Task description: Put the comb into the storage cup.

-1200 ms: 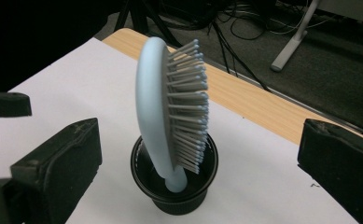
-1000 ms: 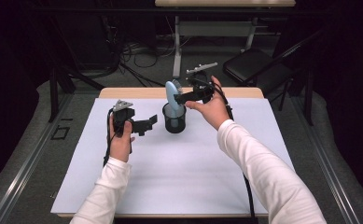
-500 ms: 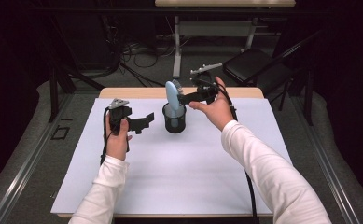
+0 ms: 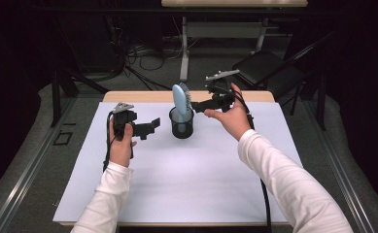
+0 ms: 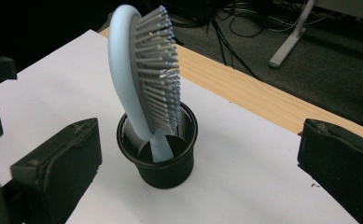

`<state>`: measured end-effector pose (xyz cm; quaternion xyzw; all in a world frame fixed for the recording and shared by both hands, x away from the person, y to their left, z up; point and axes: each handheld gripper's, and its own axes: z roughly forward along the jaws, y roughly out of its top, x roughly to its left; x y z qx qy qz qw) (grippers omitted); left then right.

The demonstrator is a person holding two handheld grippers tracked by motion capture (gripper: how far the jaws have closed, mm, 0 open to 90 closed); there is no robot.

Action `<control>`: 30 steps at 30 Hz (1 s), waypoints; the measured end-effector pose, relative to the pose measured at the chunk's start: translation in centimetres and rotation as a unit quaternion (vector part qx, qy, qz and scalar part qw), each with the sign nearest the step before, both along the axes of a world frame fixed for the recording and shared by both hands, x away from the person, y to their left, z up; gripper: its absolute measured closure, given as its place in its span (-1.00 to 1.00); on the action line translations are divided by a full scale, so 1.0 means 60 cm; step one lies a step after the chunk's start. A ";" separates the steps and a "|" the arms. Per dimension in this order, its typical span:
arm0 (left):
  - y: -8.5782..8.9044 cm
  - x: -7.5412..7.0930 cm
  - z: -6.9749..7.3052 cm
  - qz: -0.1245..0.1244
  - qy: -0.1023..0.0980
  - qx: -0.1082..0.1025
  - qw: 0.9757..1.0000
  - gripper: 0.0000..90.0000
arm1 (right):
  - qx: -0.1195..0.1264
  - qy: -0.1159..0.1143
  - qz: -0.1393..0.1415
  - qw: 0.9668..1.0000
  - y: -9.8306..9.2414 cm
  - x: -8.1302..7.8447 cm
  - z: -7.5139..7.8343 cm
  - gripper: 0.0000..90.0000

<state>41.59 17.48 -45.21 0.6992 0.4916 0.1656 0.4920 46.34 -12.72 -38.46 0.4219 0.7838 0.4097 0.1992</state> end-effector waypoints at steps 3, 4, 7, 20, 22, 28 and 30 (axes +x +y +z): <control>0.003 -0.001 0.002 0.001 0.001 -0.001 1.000 -0.99 | -0.003 -0.001 0.001 1.000 -0.016 -0.008 -0.002 -1.00; 0.004 -0.001 0.002 0.002 0.001 -0.001 1.000 -0.99 | -0.004 0.001 -0.001 1.000 -0.021 -0.011 -0.003 -1.00; 0.007 -0.003 0.005 0.002 -0.001 -0.002 1.000 -0.99 | -0.007 -0.002 -0.004 1.000 -0.039 -0.018 -0.005 -1.00; -0.003 -0.011 0.018 -0.012 -0.004 0.007 1.000 -0.99 | -0.005 -0.003 -0.023 1.000 -0.135 -0.073 -0.022 -1.00; -0.003 -0.014 0.018 -0.017 -0.003 0.013 1.000 -0.99 | -0.003 0.000 -0.027 1.000 -0.144 -0.078 -0.025 -1.00; 0.003 -0.026 0.018 -0.032 0.001 0.028 0.999 -0.99 | 0.008 0.006 -0.032 0.999 -0.163 -0.093 -0.032 -1.00; 0.006 -0.031 0.019 -0.038 0.000 0.031 0.999 -0.99 | 0.010 0.005 -0.034 0.999 -0.168 -0.098 -0.037 -1.00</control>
